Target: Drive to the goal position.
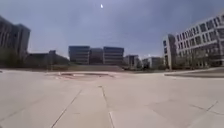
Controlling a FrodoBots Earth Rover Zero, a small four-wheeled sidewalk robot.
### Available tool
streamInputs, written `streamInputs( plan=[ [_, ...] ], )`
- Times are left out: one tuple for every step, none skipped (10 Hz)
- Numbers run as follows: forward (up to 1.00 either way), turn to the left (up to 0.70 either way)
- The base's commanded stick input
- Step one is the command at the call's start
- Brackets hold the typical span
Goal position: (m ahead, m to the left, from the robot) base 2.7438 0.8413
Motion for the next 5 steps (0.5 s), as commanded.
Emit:
streamInputs(
  plan=[
    [0.70,0.00],
    [0.70,0.00],
    [0.70,0.00],
    [0.70,0.00],
    [0.70,0.00]
  ],
)
